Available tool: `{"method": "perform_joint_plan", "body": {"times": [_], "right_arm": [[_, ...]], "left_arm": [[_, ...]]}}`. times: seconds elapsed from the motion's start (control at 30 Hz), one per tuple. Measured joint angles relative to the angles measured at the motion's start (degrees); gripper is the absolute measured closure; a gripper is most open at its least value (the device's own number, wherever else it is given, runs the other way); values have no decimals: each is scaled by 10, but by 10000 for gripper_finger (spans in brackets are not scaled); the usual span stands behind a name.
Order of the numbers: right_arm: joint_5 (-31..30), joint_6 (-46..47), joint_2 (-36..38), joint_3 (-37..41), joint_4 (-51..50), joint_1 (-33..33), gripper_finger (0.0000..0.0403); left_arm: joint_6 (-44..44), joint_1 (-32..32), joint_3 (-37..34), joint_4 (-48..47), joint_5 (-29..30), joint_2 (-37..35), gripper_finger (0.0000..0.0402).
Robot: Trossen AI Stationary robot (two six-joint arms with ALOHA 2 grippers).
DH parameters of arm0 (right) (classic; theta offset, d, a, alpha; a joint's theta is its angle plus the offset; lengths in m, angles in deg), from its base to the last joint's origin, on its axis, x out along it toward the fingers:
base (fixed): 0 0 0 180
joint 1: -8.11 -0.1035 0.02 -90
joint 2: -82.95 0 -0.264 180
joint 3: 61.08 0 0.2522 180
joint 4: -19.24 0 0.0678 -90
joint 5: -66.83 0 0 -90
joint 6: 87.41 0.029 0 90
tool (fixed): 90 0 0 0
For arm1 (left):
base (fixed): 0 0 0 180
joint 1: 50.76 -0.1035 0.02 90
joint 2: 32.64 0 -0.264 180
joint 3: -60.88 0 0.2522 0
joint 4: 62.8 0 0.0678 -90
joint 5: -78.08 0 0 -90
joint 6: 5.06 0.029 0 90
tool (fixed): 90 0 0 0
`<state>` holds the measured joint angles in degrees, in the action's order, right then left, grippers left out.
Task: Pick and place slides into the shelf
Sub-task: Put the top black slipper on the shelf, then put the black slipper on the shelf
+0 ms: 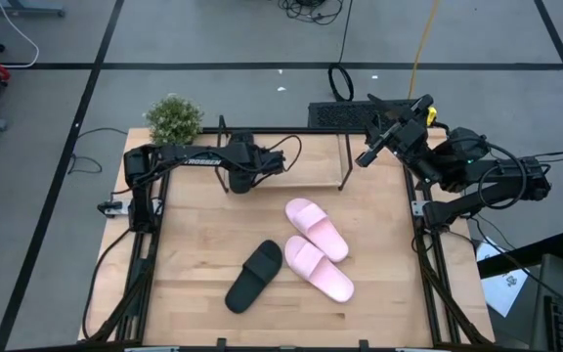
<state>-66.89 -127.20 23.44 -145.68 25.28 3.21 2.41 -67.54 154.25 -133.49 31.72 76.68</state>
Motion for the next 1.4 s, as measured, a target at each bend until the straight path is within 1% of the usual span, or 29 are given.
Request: {"method": "perform_joint_plan", "body": {"times": [0.27, 0.43, 0.57, 0.83, 0.93, 1.13, 1.2, 1.27, 1.33, 1.4], "right_arm": [[0, 0, 0, 0, 0, 0, 257], [0, 0, 0, 0, 0, 0, 257], [0, 0, 0, 0, 0, 0, 257], [0, 0, 0, 0, 0, 0, 257], [0, -1, 0, 0, 0, 0, 257], [0, -1, 0, 0, 0, 1, 257], [0, -1, 0, 0, 0, 3, 257], [0, -1, 0, 0, 0, 5, 257], [0, -1, 0, 0, 0, 5, 257], [0, -3, 0, 0, 0, 5, 257]], "left_arm": [[-6, 0, 0, 0, 0, 0, 264], [-5, 2, 0, -1, 0, -1, 239], [-5, 7, 3, -1, -1, -5, 226], [-20, 13, 4, -10, -8, -39, 207], [-38, 21, 4, -25, -23, -58, 200], [-111, 62, 4, -57, -98, -113, 199], [-138, 85, 4, -66, -140, -135, 198], [-153, 116, 4, -64, -198, -158, 199], [-154, 152, 4, -60, -257, -178, 202], [-151, 195, 4, -60, -296, -192, 206]]}}
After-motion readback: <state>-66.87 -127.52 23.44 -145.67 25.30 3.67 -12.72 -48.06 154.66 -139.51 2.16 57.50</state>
